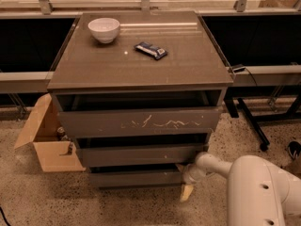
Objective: Open bottom drawer
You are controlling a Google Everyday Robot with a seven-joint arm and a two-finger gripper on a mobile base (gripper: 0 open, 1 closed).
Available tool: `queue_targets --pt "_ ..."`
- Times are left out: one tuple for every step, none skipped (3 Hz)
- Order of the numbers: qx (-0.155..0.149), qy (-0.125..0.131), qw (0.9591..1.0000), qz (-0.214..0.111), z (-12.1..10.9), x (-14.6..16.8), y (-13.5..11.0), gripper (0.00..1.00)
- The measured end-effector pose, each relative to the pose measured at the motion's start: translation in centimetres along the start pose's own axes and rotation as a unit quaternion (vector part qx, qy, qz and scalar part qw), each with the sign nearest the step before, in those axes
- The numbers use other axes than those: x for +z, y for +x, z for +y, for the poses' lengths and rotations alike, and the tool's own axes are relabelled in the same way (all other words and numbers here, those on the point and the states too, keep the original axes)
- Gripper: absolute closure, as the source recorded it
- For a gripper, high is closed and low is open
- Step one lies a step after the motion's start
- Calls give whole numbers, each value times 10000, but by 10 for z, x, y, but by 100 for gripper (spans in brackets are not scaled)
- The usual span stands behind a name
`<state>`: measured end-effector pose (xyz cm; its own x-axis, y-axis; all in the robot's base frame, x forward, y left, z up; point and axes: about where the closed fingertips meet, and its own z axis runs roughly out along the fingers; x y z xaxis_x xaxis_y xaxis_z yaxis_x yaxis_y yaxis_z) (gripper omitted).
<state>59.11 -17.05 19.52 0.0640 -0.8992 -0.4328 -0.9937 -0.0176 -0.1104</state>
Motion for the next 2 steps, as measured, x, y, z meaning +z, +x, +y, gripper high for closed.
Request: queue_targets --pt "61 -45 9999 -80 -9 7 6 0" --pt "156 -134 9996 -205 -16 15 13 0"
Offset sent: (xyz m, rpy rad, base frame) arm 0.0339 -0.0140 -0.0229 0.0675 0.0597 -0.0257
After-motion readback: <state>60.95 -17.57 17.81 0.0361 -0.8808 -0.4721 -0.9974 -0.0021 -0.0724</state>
